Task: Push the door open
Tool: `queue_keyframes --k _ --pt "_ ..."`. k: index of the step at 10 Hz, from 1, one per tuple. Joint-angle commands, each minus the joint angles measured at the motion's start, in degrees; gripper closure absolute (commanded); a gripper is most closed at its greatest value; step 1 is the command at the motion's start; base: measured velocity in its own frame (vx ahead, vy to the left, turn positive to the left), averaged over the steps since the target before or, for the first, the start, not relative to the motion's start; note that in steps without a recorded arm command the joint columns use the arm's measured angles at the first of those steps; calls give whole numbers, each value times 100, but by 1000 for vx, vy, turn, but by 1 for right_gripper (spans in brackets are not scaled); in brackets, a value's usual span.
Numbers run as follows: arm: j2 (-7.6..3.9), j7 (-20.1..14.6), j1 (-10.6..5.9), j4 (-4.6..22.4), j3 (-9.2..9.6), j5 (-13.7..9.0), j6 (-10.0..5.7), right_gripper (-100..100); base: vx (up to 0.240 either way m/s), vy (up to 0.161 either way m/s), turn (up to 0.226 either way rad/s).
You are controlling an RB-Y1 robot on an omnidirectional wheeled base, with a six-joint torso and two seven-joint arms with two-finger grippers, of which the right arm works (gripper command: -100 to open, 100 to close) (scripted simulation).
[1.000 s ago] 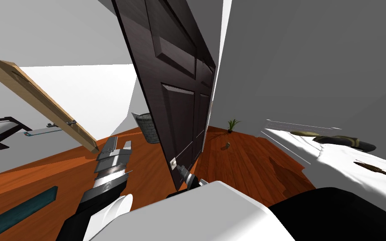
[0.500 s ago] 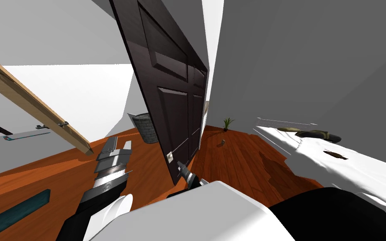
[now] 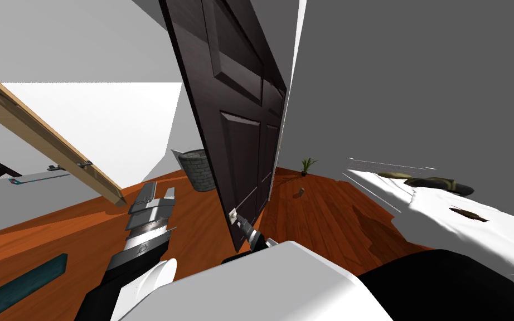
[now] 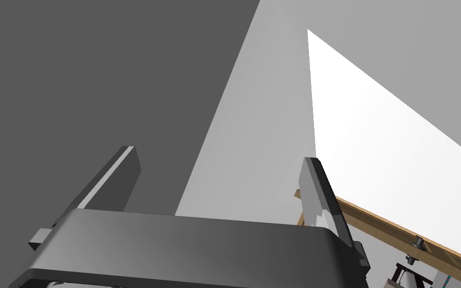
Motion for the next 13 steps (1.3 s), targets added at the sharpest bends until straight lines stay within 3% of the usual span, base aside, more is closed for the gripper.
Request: queue_keyframes --k 1,4,5,10,11,13 --pt "22 15 -8 33 -20 -2 -23 -100 155 140 18" --pt "47 28 -14 58 -40 -5 -40 -100 110 85 14" --pt "47 28 -14 58 -40 -5 -40 100 -6 -7 -4" --pt "47 28 -14 58 -40 -5 -40 100 -11 -10 1" --pt "27 32 -4 26 -71 -19 -2 -100 -125 -62 -85" --pt "21 36 4 0 -96 -31 30 -100 -195 -100 -61"
